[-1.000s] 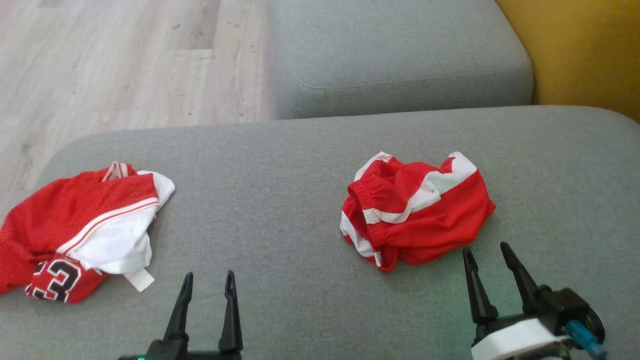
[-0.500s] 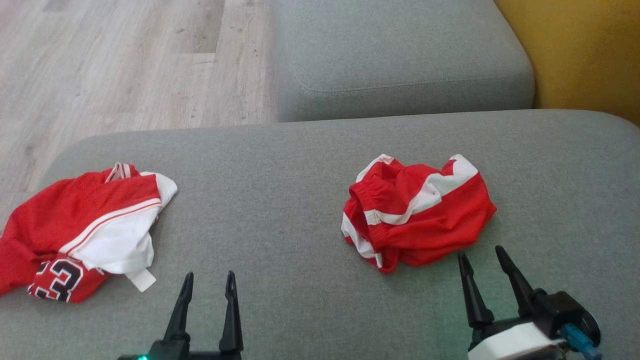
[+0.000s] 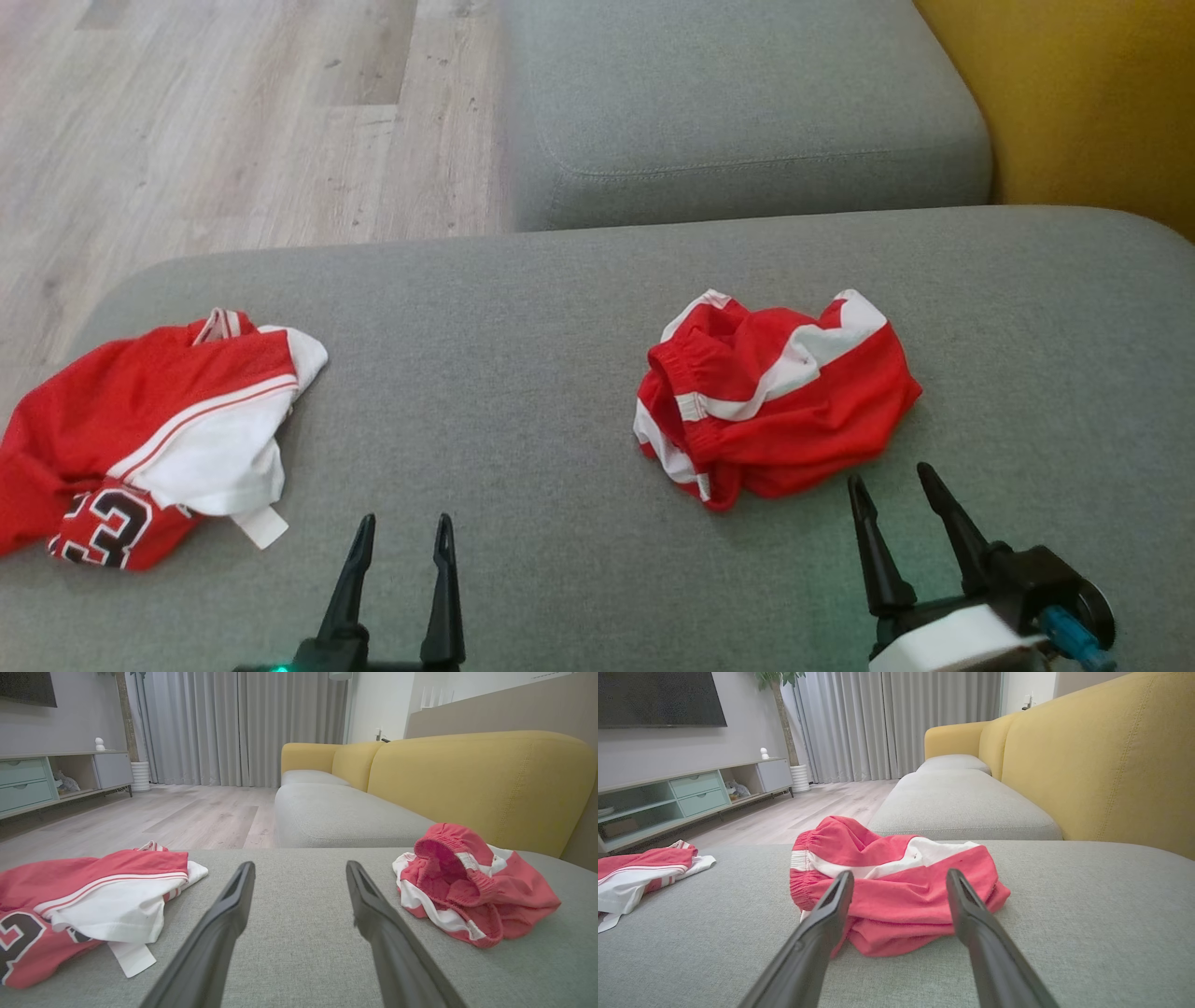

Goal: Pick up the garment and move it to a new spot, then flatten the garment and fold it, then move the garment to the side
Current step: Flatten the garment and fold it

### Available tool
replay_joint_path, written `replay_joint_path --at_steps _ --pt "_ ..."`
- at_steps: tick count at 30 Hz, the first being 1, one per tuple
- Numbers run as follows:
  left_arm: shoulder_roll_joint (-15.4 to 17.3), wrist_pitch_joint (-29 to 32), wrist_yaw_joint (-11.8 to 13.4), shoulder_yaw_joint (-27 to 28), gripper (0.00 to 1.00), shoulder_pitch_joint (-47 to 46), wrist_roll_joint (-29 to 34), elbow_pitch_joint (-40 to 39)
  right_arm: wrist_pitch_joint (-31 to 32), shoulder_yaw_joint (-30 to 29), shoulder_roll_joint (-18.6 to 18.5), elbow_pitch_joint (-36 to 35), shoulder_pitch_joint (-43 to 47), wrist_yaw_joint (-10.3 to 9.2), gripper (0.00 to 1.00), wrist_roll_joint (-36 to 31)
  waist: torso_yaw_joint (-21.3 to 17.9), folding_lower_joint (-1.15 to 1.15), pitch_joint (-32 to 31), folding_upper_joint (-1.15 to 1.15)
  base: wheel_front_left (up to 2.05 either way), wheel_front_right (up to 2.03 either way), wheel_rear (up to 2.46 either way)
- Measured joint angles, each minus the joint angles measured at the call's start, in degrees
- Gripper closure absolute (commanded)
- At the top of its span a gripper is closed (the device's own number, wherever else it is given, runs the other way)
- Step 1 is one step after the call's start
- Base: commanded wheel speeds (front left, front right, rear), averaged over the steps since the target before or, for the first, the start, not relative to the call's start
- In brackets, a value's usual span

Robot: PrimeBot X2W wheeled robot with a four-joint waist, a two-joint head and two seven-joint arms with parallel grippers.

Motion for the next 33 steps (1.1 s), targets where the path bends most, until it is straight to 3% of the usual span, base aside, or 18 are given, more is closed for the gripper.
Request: replay_joint_path --at_steps 18,33 --pt "0.0 0.0 -1.0 -2.7 0.0 -0.9 -0.7 1.3 0.1 0.9 0.0 -0.2 -0.2 0.0 0.0 -0.6 -3.3 0.0 1.8 0.0 0.0 0.0 0.0" --pt "-0.1 0.0 -8.6 -15.1 0.0 -19.5 -19.7 13.5 0.1 2.5 0.0 -2.0 -4.7 0.0 0.0 -1.5 -10.3 0.01 8.4 0.0 0.0 0.0 0.0"
